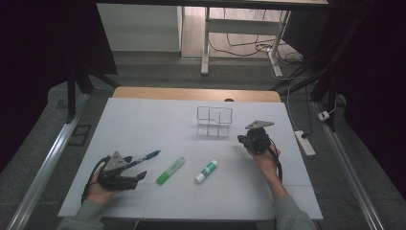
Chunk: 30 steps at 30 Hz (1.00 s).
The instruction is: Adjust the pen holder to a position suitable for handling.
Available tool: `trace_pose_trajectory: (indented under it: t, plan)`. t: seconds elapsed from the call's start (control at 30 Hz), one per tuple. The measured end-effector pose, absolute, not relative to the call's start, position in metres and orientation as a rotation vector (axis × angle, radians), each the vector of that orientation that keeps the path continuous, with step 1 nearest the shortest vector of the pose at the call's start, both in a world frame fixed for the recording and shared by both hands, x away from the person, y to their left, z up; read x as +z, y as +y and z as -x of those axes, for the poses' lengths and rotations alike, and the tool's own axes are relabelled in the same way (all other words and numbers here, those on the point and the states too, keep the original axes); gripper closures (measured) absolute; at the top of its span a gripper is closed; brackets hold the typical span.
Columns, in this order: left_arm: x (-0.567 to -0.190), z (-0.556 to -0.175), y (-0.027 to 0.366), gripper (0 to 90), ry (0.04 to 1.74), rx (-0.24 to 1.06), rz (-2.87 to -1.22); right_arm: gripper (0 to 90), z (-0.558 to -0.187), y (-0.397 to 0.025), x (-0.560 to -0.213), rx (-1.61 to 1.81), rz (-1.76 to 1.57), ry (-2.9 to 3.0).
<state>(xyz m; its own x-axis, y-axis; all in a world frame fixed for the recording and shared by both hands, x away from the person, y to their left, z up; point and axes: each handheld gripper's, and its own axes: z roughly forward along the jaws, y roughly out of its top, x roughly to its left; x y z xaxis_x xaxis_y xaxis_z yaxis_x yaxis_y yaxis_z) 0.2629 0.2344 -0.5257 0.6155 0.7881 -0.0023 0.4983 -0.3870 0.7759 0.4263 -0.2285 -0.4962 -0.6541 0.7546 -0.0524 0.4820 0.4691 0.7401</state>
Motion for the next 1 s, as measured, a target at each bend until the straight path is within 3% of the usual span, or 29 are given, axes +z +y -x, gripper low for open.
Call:
trace_pose_trajectory:
  t: [1.0]
  plan:
    - [-0.525,-0.261,0.232,19.0,0.999,0.487,-2.066,89.1,-0.471,-0.212,-0.503,0.980,-1.084,2.316]
